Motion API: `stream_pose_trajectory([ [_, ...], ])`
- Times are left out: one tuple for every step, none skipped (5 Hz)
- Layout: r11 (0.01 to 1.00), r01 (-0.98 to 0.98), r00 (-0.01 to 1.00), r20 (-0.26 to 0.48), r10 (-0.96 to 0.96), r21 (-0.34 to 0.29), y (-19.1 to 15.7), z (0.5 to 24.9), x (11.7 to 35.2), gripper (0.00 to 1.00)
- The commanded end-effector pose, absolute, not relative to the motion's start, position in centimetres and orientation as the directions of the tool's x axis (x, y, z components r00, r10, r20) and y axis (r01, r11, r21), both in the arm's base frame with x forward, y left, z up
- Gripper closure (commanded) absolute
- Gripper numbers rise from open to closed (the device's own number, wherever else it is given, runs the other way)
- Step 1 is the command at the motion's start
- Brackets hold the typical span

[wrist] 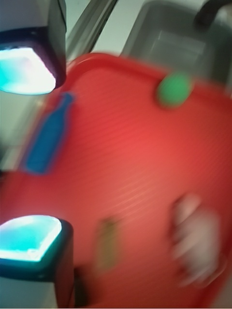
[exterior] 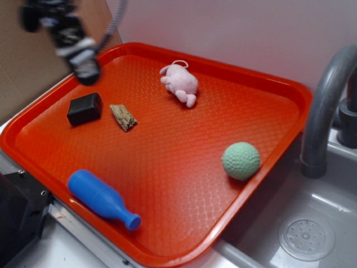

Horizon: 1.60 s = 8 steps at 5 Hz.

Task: Grab the green ball.

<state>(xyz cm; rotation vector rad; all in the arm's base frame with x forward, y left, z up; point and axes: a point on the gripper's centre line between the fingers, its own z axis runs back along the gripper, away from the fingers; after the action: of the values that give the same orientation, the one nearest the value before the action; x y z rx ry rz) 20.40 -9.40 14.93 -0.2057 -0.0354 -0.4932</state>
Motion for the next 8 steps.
stream_pose_trajectory([
  [0.633,0.773,0.612,0.323,-0.722,-0.051,-14.1,12.3,21.0,0.0],
  [0.532,0.84,0.532,0.353,-0.77,-0.105,-16.9,10.0,21.6,0.0],
  [0.532,0.84,0.532,0.353,-0.77,-0.105,-16.9,10.0,21.6,0.0],
  [0.532,0.84,0.532,0.353,-0.77,-0.105,-16.9,10.0,21.6,0.0],
  [0.532,0.84,0.532,0.353,-0.77,-0.105,-16.9,10.0,21.6,0.0],
  [0.532,0.84,0.532,0.353,-0.77,-0.105,-16.9,10.0,21.6,0.0],
  [0.453,0.883,0.465,0.352,-0.812,-0.123,-20.3,8.0,22.4,0.0],
  [0.446,0.889,0.454,0.335,-0.826,-0.104,-22.0,7.1,22.9,0.0],
])
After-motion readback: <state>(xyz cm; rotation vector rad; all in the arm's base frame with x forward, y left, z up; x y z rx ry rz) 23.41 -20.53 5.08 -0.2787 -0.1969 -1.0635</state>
